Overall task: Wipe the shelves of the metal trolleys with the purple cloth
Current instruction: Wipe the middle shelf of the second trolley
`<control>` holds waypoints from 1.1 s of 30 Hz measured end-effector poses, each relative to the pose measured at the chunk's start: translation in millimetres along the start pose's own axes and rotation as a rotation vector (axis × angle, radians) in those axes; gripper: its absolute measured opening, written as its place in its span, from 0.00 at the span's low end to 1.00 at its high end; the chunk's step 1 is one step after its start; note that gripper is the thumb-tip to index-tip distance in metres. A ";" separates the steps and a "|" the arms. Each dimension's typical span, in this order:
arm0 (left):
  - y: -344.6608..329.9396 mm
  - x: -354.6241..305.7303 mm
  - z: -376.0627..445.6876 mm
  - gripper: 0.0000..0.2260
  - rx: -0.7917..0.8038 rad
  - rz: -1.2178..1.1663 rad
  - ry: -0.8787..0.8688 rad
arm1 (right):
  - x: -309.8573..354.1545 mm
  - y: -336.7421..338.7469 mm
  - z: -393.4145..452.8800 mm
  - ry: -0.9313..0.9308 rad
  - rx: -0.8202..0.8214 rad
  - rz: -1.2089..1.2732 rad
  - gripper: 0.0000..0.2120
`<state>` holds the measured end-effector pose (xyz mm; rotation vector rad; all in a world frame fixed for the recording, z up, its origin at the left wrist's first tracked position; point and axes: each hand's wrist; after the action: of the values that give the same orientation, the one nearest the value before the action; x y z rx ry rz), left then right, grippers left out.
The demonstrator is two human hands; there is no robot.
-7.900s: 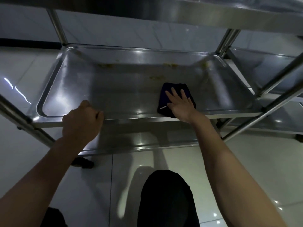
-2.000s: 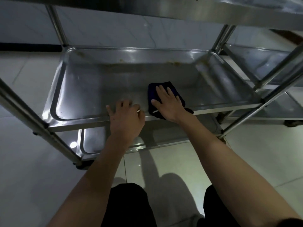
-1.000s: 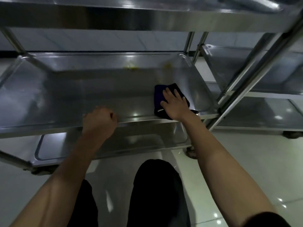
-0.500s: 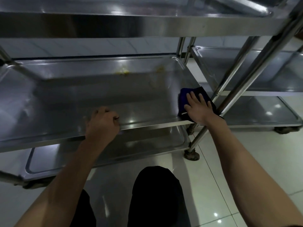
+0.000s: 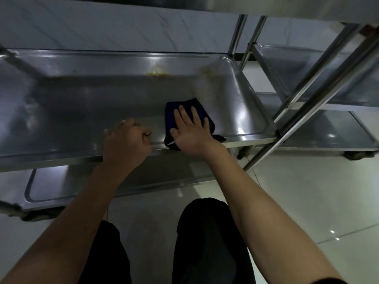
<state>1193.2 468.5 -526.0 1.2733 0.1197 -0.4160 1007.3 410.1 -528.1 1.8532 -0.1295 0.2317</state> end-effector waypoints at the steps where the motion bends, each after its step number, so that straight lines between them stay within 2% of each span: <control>1: 1.8 3.7 -3.8 0.11 0.005 0.009 0.004 | 3.4 -1.9 -4.1 0.008 0.006 -0.001 0.31; 7: 10.9 9.7 -20.8 0.09 -0.010 0.035 -0.005 | -6.0 -5.0 -24.8 0.038 -0.007 0.018 0.30; 16: 23.9 -18.7 14.4 0.10 0.245 0.145 0.017 | -88.0 16.7 -21.1 -0.164 -0.129 0.049 0.28; 23: 29.9 -18.5 31.5 0.07 0.270 0.121 -0.003 | -129.7 42.7 1.3 -0.276 -0.128 0.076 0.29; 28: 29.2 9.9 23.6 0.25 0.291 0.100 0.119 | -162.8 57.9 23.5 -0.351 -0.126 0.106 0.28; 33: 23.4 15.6 20.8 0.32 0.271 0.163 0.122 | -181.8 69.6 51.8 -0.403 -0.131 0.083 0.29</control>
<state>1213.2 450.6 -503.5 1.5636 0.0627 -0.2186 820.6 335.0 -518.3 1.7456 -0.4887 -0.0949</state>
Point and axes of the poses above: each hand's wrist, its own z-axis towards the middle knuckle, its own y-axis out of the back of the hand, x = y × z, and after that the axes turned 14 degrees about -y, right-handed
